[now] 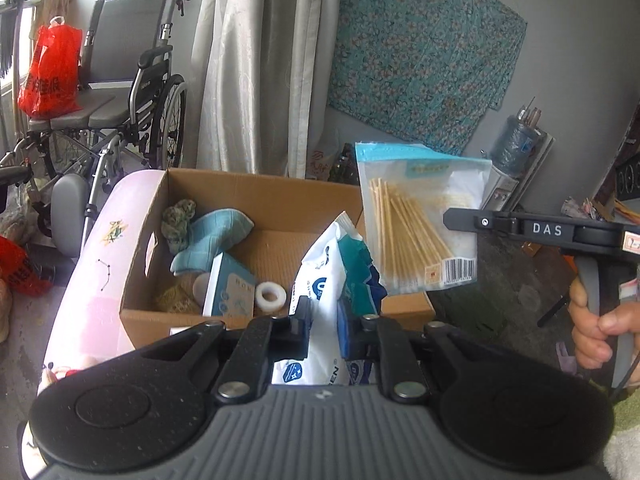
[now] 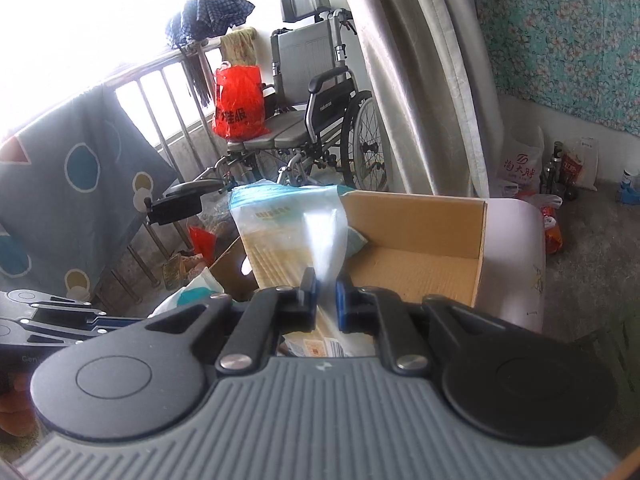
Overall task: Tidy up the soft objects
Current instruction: 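Lift and carry the wet-wipes pack and cotton-swab bag with both tools into the box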
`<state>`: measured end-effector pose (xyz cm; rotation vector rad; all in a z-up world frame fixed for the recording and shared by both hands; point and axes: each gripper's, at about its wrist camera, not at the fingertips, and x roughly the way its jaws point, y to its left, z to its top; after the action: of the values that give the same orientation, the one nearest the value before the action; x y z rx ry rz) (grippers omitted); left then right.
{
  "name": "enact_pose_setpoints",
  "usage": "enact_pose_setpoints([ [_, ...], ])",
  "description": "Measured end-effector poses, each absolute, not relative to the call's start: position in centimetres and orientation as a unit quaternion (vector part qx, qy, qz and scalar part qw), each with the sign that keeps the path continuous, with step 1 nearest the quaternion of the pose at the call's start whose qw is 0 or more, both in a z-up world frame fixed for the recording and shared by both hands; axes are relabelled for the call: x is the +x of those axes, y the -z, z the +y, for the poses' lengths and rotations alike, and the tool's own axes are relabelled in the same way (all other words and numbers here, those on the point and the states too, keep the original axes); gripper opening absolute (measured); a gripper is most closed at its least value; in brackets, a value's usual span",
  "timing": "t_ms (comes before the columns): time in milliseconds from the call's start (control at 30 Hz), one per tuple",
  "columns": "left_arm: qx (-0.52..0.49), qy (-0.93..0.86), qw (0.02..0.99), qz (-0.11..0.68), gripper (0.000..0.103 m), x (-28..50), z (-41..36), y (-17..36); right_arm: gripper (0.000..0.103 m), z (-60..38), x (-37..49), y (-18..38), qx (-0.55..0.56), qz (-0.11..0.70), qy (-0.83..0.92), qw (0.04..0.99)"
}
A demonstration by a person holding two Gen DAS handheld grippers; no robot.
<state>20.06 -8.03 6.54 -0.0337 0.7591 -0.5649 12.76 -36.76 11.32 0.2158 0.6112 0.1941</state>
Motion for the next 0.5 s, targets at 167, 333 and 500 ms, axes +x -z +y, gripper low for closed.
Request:
enact_pose_setpoints([
  [167, -0.027, 0.263, 0.889, 0.373, 0.014, 26.8, -10.3, -6.3, 0.008, -39.1, 18.9, -10.9, 0.124, 0.319, -0.071, 0.937],
  [333, -0.034, 0.260, 0.881, 0.394, 0.013, 33.2, -13.4, -3.9, 0.008, -40.6, 25.5, -7.9, 0.122, 0.356, -0.049, 0.925],
  [500, -0.042, 0.258, 0.869, 0.421, 0.013, 38.5, -15.9, 0.1, 0.008, -41.6, 30.6, -3.7, 0.120, 0.392, -0.033, 0.912],
])
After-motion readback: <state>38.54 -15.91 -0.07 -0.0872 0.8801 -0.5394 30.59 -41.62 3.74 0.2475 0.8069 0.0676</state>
